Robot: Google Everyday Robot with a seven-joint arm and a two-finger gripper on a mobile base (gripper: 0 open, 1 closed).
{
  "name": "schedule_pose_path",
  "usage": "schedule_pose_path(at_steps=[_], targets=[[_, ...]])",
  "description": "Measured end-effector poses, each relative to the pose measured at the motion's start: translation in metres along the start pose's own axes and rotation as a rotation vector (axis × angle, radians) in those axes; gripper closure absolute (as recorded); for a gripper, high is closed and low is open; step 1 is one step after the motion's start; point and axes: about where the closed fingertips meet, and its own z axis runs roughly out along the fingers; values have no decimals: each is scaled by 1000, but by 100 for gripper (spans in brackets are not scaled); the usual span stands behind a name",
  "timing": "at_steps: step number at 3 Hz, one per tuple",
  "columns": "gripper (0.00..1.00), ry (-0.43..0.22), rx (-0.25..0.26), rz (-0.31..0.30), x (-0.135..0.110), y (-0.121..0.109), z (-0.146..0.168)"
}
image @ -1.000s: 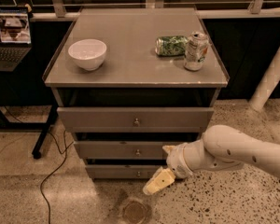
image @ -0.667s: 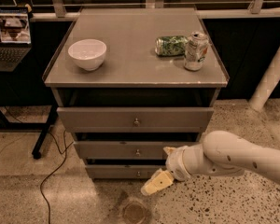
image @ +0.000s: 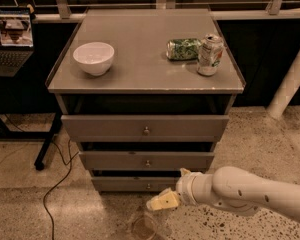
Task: Open bottom drawer
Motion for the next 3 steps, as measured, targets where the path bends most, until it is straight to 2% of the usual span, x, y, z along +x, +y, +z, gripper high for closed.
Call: schedule_pose_path(at_steps=[1, 2, 3], targets=[[0, -18, 69, 69, 13, -19, 17], [18, -24, 86, 69, 12, -24, 18], [42, -24, 86, 69, 12, -24, 18]])
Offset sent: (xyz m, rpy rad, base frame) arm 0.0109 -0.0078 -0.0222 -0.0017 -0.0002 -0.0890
